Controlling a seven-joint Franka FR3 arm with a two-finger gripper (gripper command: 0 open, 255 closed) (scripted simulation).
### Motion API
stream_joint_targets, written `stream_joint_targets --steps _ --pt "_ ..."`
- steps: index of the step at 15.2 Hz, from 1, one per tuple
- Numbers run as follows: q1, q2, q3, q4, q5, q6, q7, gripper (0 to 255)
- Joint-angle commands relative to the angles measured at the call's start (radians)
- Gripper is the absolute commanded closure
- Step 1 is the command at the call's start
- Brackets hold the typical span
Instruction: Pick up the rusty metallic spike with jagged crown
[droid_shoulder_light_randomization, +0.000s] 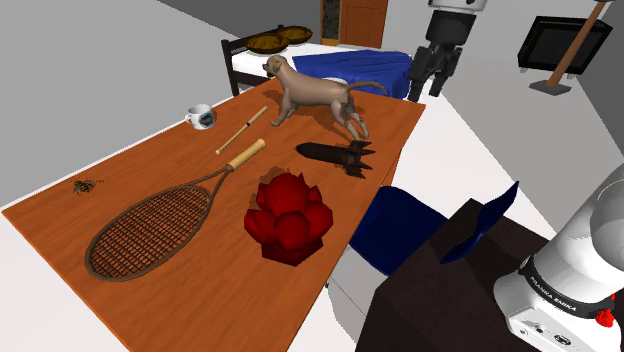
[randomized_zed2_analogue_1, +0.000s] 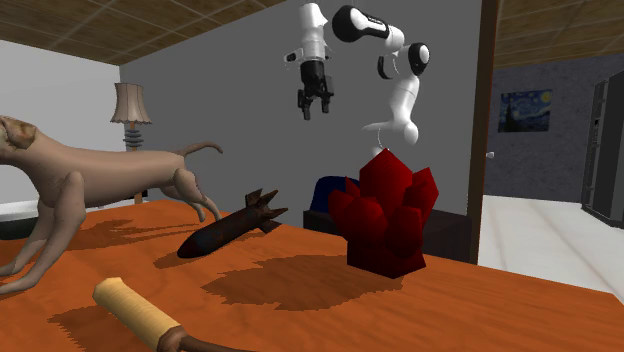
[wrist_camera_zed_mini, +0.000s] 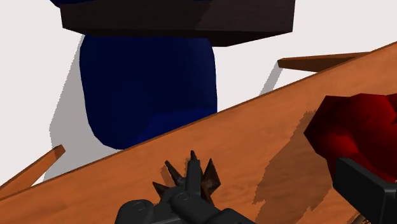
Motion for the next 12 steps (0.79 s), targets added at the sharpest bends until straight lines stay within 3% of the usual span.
stream_joint_targets --steps 1,12 --pt "0.004 0.087 -0.003 0.024 -0.002 0.048 -0.017 0" --pt "0.023 0.544 -0.003 0.261 -0.003 0.181 -0.077 0"
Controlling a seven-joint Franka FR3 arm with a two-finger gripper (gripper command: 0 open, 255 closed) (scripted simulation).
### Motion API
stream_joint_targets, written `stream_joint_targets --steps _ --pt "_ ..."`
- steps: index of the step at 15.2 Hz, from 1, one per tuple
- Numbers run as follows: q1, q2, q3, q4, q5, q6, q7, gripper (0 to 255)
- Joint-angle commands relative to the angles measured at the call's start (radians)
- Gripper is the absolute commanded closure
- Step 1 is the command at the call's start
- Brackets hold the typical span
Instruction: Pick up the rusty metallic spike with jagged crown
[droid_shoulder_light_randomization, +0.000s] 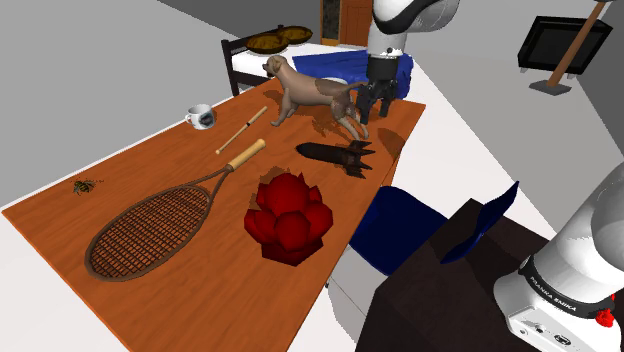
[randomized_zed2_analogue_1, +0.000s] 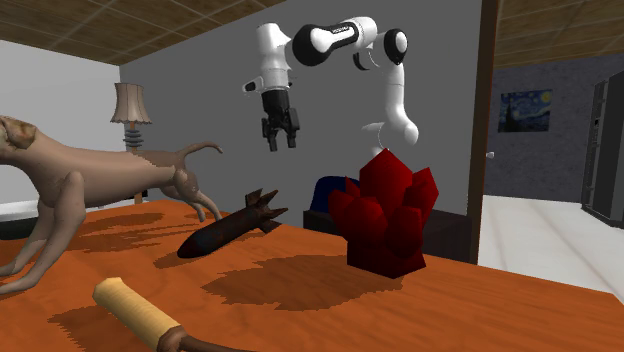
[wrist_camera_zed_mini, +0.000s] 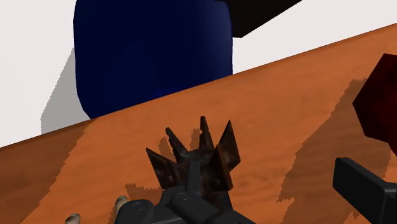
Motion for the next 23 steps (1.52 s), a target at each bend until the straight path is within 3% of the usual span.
stream_joint_targets --steps 1,9,15,23 --pt "0.002 0.085 0.001 0.055 -0.001 0.014 -0.01 0" --pt "0.005 0.424 0.01 0.334 -0.01 0.015 -0.034 0" --pt "0.006 0.695 0.016 0.617 -0.024 -0.041 -0.043 0" --pt "0.005 0.753 0.019 0.604 -0.02 0.029 -0.049 0"
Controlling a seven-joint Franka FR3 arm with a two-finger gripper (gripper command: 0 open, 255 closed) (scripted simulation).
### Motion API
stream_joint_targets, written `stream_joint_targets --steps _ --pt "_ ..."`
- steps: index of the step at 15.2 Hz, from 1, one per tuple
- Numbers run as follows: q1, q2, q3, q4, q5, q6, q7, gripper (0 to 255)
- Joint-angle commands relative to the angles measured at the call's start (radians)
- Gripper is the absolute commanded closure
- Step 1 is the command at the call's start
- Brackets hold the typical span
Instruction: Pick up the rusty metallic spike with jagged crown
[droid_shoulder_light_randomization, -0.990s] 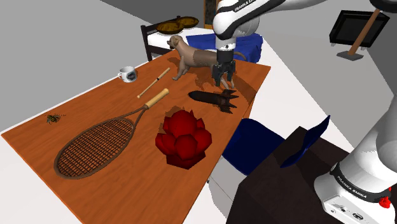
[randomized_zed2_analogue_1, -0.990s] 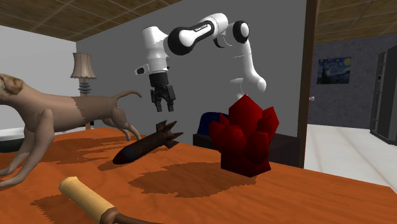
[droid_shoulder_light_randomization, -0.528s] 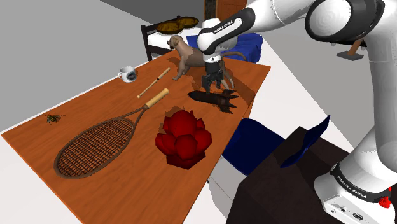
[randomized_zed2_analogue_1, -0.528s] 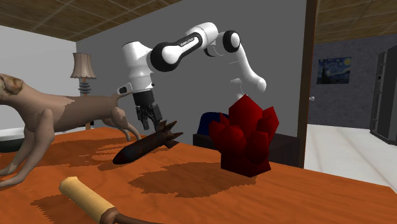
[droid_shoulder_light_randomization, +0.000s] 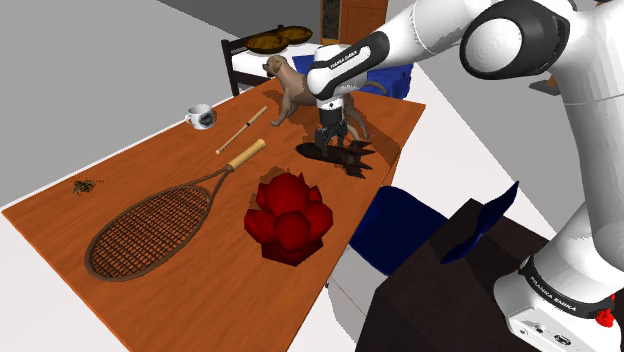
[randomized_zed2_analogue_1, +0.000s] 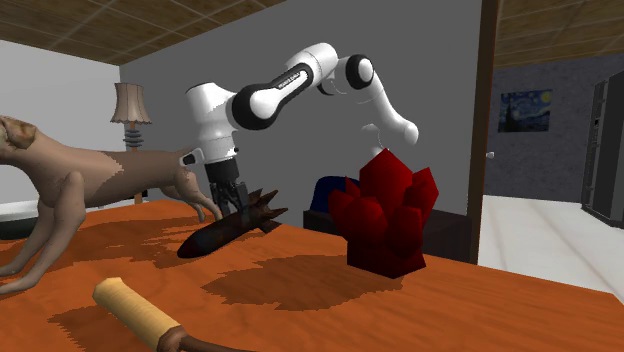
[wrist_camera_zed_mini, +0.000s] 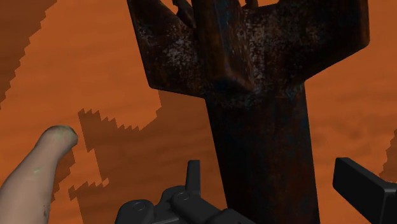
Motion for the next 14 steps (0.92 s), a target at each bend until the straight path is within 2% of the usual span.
stream_joint_targets --steps 1,2,3,14 --pt "0.001 0.01 0.001 -0.004 0.001 0.014 0.0 0" --pt "0.001 0.01 0.001 -0.004 0.001 0.014 0.0 0" --pt "0.001 0.009 0.001 -0.005 0.001 0.015 0.0 255" --pt "0.001 -0.005 0.0 -0.001 0.0 -0.004 0.001 255"
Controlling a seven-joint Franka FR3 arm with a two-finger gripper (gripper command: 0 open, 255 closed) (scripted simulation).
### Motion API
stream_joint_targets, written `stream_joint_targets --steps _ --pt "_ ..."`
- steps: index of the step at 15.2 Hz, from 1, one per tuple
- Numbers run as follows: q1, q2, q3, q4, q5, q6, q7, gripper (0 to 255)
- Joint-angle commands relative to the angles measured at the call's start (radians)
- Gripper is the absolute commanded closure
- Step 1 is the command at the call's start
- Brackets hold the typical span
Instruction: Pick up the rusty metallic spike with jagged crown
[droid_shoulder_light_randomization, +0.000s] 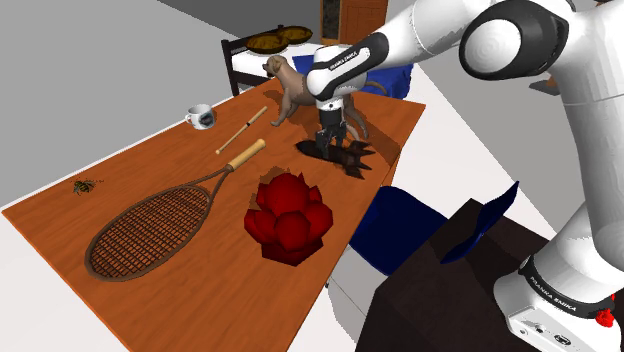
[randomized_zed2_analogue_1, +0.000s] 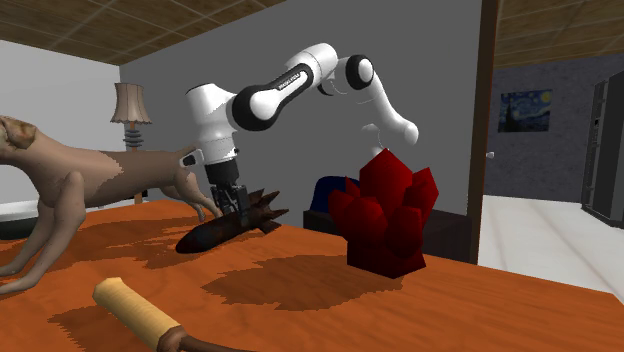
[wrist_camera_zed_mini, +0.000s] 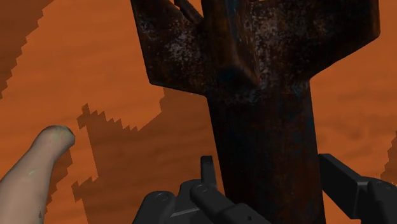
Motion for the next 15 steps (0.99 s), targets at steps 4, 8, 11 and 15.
stream_joint_targets --steps 4,8,11,15 --pt "0.0 -0.036 -0.001 0.009 -0.002 -0.045 0.003 255" --pt "0.0 -0.061 -0.002 0.024 -0.004 -0.084 0.006 255" --pt "0.0 -0.078 -0.003 0.038 -0.005 -0.115 0.008 255" --pt "0.0 -0.089 -0.003 0.049 -0.006 -0.138 0.009 255"
